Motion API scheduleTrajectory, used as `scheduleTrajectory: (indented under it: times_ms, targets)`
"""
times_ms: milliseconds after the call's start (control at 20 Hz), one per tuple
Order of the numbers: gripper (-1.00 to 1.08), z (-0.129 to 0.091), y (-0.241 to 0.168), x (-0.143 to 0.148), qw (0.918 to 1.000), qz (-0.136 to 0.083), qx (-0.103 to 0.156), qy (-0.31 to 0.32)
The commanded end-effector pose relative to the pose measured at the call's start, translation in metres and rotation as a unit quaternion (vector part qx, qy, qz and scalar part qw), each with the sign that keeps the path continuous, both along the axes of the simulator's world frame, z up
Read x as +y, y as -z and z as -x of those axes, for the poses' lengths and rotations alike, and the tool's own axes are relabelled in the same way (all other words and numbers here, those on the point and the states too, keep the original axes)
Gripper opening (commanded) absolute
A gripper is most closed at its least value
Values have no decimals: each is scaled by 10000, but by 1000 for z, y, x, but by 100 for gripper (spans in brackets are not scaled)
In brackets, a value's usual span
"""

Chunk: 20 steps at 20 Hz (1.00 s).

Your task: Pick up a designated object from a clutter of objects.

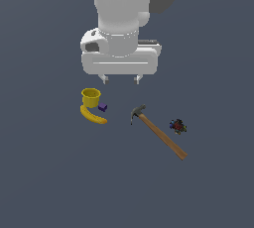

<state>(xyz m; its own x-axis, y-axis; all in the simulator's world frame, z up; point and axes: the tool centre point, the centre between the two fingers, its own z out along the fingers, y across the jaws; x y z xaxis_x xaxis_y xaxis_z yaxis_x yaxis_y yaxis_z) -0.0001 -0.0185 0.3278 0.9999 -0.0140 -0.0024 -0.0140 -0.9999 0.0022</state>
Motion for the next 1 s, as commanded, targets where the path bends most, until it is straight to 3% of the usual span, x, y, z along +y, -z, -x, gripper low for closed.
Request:
scheduleTrajectory:
  times_ms: [0, 450, 950]
  targets:
    - [100, 0, 0, 0, 10000, 0, 0, 0]
    - [100, 3, -10, -5, 9999, 142, -60, -22]
    - [100, 3, -6, -8, 9998, 146, -57, -79]
